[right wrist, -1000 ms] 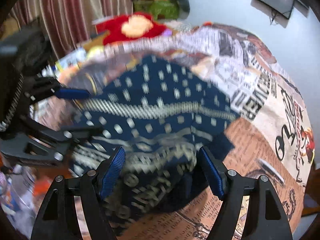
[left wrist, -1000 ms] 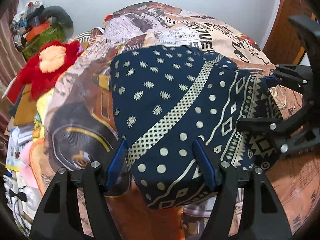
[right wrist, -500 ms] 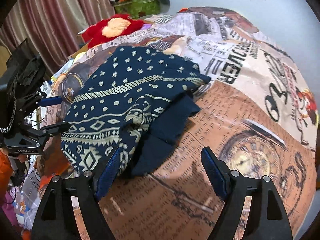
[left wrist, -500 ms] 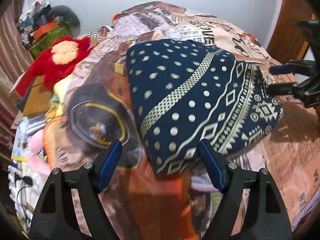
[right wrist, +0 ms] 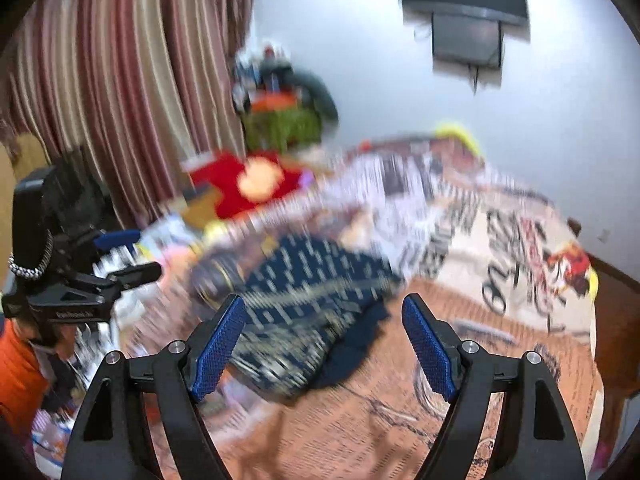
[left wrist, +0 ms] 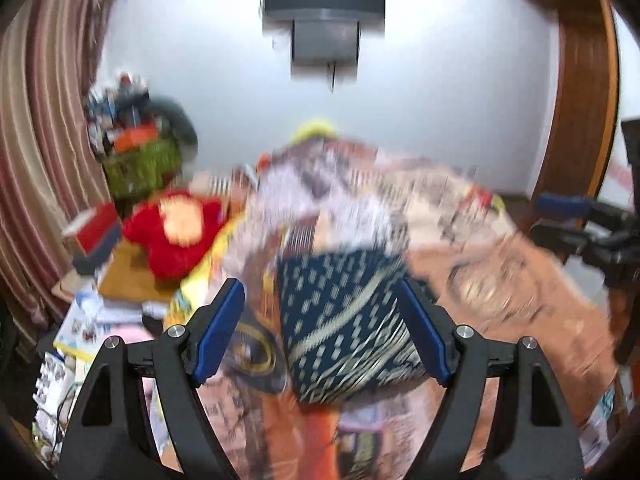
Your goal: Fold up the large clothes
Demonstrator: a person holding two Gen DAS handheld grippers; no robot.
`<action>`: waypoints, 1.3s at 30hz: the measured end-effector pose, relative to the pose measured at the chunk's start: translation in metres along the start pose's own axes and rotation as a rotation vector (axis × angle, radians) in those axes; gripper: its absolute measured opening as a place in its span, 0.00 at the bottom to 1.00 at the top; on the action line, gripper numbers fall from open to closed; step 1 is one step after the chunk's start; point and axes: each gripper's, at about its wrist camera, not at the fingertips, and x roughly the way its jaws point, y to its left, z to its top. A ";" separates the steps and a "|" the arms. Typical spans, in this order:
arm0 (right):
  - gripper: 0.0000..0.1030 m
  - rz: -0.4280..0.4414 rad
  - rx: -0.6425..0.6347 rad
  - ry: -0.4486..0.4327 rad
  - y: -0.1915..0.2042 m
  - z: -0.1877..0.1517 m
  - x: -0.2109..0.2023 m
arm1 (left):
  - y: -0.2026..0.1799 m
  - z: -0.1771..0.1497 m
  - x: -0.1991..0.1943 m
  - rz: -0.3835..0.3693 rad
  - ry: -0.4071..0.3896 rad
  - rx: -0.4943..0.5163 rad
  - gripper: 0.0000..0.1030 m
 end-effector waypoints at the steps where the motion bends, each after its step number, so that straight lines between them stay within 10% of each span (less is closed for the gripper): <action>1: 0.77 0.005 -0.002 -0.038 0.005 0.006 -0.012 | -0.004 0.008 -0.016 -0.008 -0.050 -0.006 0.76; 15: 0.79 -0.058 0.039 -0.428 0.067 0.016 -0.143 | -0.054 0.021 -0.139 0.062 -0.411 -0.055 0.76; 26: 0.99 -0.178 0.013 -0.462 0.093 -0.009 -0.163 | -0.062 -0.006 -0.139 0.105 -0.359 -0.100 0.88; 39: 1.00 -0.216 0.048 -0.395 0.082 -0.020 -0.148 | -0.067 -0.015 -0.134 0.102 -0.345 -0.092 0.93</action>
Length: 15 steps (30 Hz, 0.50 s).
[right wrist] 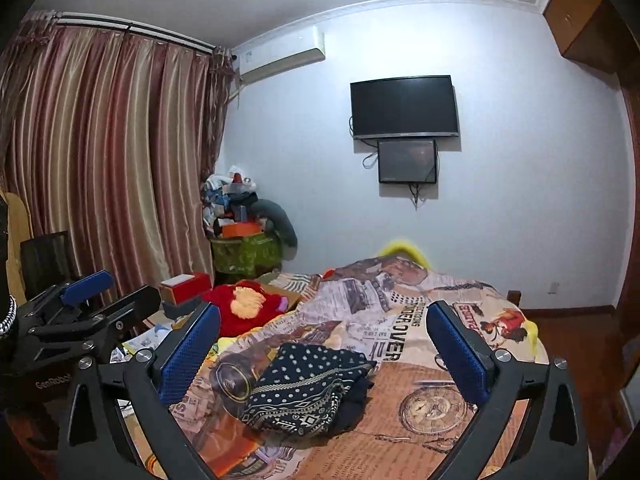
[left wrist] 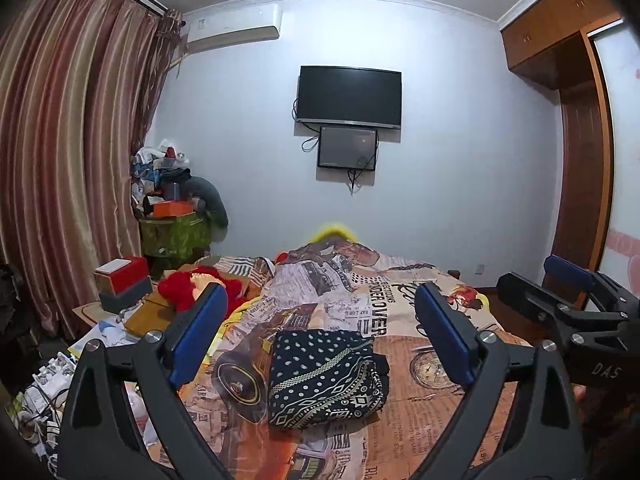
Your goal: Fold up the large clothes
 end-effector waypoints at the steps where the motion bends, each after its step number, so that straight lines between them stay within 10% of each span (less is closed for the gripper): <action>1: 1.00 0.000 0.004 0.001 -0.001 0.000 0.000 | 0.000 0.000 0.000 -0.002 0.001 0.001 0.93; 15: 1.00 -0.011 0.016 0.006 -0.002 0.000 -0.003 | -0.004 -0.002 0.002 -0.010 0.000 0.019 0.95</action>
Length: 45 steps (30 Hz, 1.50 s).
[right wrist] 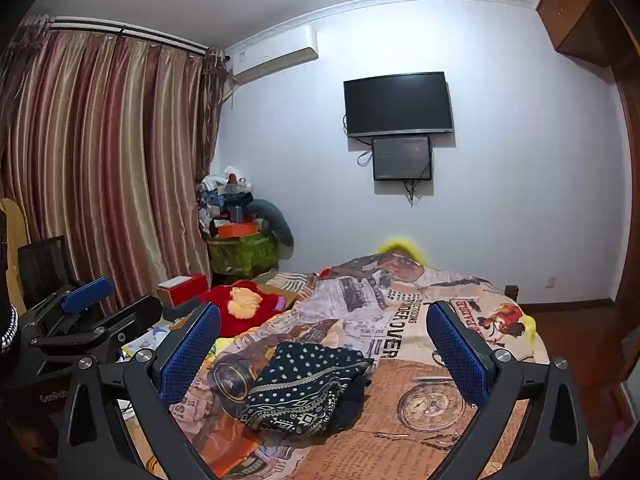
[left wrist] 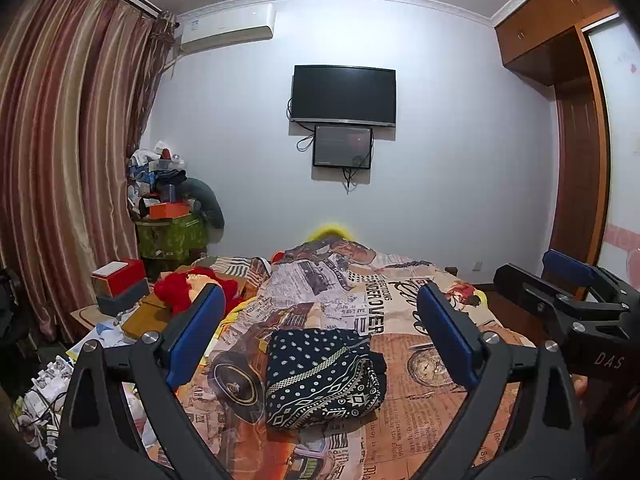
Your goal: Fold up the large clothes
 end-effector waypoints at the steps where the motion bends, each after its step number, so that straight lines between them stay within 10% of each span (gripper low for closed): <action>1: 1.00 -0.001 0.001 0.000 0.000 0.000 0.000 | 0.000 0.000 0.000 -0.002 -0.001 0.002 0.96; 45: 1.00 -0.015 0.009 -0.005 0.000 -0.002 -0.003 | -0.005 -0.008 0.005 -0.004 0.015 -0.016 0.98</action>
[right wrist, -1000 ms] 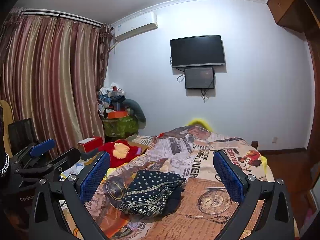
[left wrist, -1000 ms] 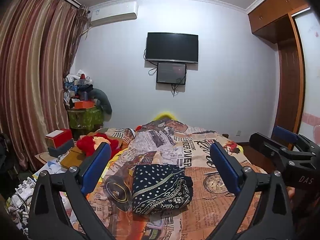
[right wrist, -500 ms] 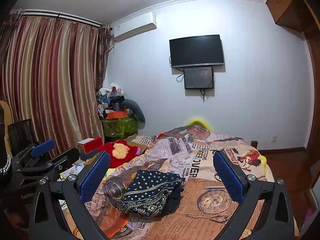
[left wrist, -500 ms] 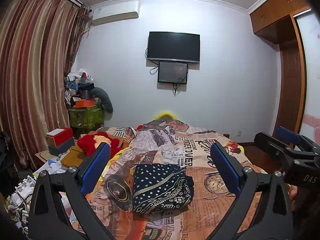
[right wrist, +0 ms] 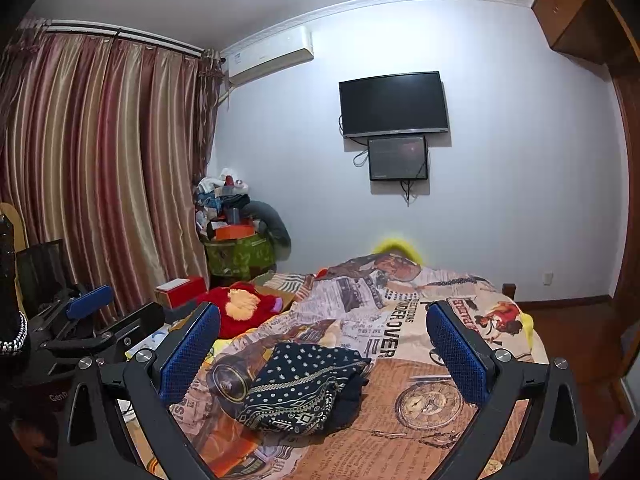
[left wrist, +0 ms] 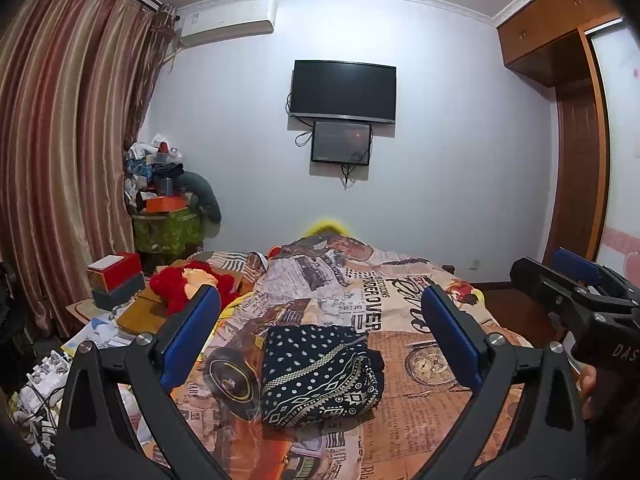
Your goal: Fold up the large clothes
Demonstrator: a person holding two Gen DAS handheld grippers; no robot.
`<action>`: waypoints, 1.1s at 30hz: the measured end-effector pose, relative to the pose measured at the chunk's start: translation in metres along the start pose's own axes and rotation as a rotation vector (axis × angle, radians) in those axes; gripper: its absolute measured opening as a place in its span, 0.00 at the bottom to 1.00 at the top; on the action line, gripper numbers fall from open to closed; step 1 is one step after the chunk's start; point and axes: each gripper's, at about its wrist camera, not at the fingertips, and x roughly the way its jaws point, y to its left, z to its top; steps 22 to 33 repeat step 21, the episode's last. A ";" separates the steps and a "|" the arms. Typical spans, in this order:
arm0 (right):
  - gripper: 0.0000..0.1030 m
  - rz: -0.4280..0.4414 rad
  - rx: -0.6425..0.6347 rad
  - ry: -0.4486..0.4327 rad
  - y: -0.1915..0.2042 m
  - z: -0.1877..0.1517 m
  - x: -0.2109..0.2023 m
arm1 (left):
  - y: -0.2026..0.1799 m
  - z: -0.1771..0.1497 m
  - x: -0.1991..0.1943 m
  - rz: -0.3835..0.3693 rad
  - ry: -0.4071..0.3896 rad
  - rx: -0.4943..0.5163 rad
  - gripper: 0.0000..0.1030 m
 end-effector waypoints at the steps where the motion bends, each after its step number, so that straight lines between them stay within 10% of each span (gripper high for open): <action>1: 1.00 -0.001 0.000 -0.001 0.000 0.000 0.000 | 0.000 0.000 0.000 -0.004 0.001 0.001 0.98; 33: 1.00 -0.014 0.010 -0.002 0.001 0.007 -0.002 | -0.003 0.001 0.002 -0.030 0.019 0.001 0.98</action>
